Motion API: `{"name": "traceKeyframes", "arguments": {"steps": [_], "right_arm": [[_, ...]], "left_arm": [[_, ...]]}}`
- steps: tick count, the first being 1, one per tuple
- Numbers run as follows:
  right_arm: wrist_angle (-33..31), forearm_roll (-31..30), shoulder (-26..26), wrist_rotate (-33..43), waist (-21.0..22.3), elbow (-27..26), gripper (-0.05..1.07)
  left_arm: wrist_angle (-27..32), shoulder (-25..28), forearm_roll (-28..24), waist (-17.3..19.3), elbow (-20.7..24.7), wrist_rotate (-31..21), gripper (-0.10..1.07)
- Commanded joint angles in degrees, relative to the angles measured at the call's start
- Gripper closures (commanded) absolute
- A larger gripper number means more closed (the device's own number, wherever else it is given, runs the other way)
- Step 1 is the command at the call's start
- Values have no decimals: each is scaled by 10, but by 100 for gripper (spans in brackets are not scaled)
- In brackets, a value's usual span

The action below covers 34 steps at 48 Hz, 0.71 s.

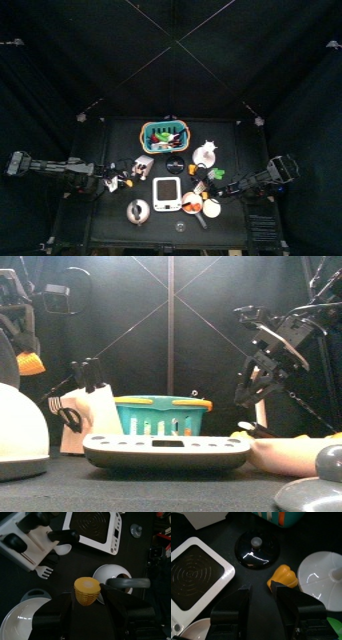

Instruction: Grab carrot bottom

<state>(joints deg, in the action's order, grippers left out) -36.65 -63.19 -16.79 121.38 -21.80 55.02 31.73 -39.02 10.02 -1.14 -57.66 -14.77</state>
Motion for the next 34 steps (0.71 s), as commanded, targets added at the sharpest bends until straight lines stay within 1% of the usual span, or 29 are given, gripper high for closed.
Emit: {"name": "traceKeyframes", "arguments": {"steps": [1,3,6,9,12,14,18,25,30,34], "right_arm": [[22,69,-23,-2,-36,3,28],[22,98,-20,-1,-48,5,28],[21,185,-19,-1,-67,1,28],[9,255,-24,-1,-83,-6,28],[-38,319,-19,1,-92,-22,28],[-71,345,-11,1,-91,-36,28],[-93,339,9,6,-89,-51,28],[-83,337,68,11,-60,-60,27],[-85,328,88,11,-41,-62,26],[-82,310,92,11,-35,-61,21]], "left_arm": [[-8,11,1,-2,18,6,26],[-11,11,0,-2,18,6,26],[-13,10,-1,-2,24,7,26],[-27,11,-20,0,26,7,26],[-56,18,-37,4,20,7,26],[-72,23,-40,5,14,7,26],[-76,23,-40,4,10,7,26],[-76,23,-39,4,10,7,26],[-76,23,-39,4,9,7,26],[-74,23,-39,4,9,7,26]]}}
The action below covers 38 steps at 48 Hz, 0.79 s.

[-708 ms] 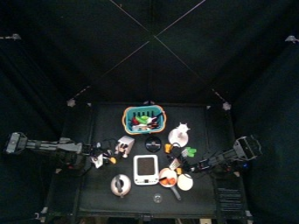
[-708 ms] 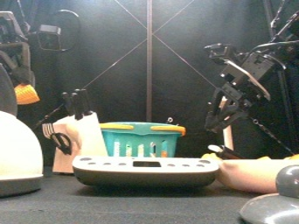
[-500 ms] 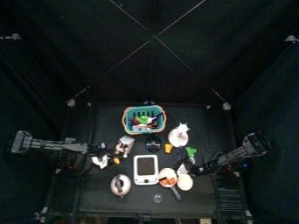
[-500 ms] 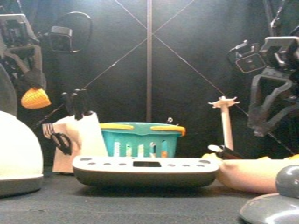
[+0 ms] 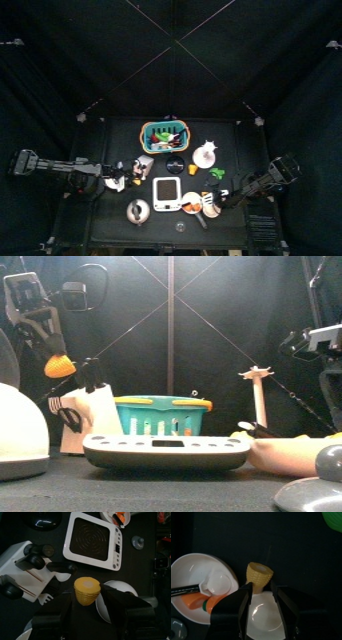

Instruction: Grab carrot bottom

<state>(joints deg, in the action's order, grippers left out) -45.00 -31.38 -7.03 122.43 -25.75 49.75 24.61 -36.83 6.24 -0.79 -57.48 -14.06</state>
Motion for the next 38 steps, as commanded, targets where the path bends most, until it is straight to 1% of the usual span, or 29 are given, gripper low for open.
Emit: {"name": "traceKeyframes", "arguments": {"steps": [1,4,6,12,16,21,27,30,32,38], "right_arm": [[2,-12,-5,0,6,-8,19],[5,-23,-4,-1,14,-4,11],[7,-25,-1,-4,25,-2,9],[26,-21,14,-8,41,0,9],[39,-9,22,-8,40,0,9],[39,15,22,-6,37,4,9],[40,5,29,-5,39,4,10],[40,4,33,-6,40,3,14],[40,4,33,-7,40,3,19],[40,4,33,-9,40,4,39]], "left_arm": [[-2,1,0,1,7,0,26],[-1,1,-1,1,7,0,26],[-1,1,0,1,7,0,26],[0,1,0,1,7,0,26],[0,1,1,1,7,0,26],[6,1,3,1,7,0,26],[7,1,3,1,7,0,26],[7,1,3,1,7,0,26],[7,1,3,1,7,0,26],[7,1,3,1,7,0,26]]}}
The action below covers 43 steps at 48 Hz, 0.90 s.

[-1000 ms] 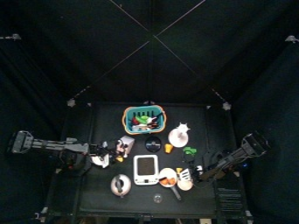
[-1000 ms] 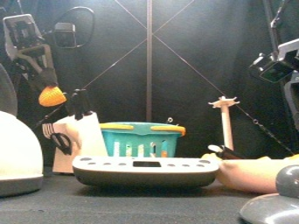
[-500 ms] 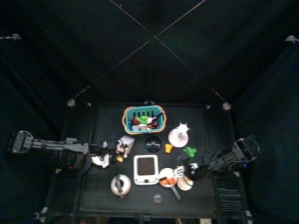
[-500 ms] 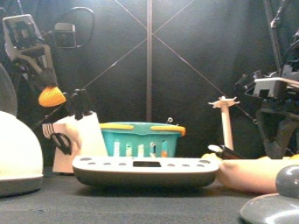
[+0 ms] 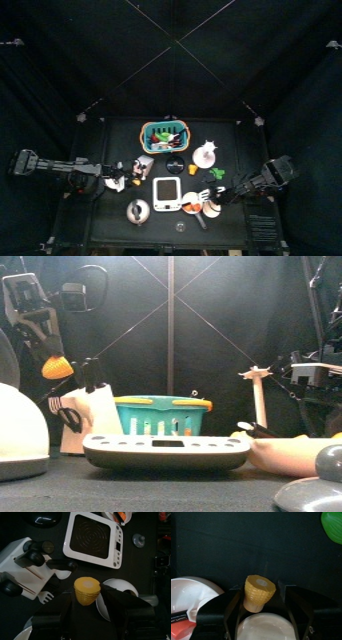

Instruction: Grab carrot bottom

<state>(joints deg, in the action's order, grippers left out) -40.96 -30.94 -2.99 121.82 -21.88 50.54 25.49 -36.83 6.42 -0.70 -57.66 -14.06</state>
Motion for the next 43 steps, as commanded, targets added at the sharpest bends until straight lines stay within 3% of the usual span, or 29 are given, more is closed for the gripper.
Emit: {"name": "traceKeyframes", "arguments": {"steps": [1,5,13,25,33,37,43], "right_arm": [[-3,-4,-7,-4,1,-4,41],[-4,-62,-15,-5,-3,-4,47],[-3,-199,-40,-5,-6,-2,48],[-2,-260,-68,-5,-17,10,48],[1,-320,-98,-5,-18,-17,48],[34,-395,-101,-5,-15,-40,48],[163,-475,-74,-4,22,-76,48]], "left_arm": [[-1,1,1,0,8,1,26],[6,1,1,0,10,0,26],[13,1,7,-1,8,0,26],[22,-4,8,2,5,0,26],[18,-4,18,0,-18,-6,26],[4,-5,35,4,-25,-4,26],[6,-4,38,5,-13,-3,26]]}}
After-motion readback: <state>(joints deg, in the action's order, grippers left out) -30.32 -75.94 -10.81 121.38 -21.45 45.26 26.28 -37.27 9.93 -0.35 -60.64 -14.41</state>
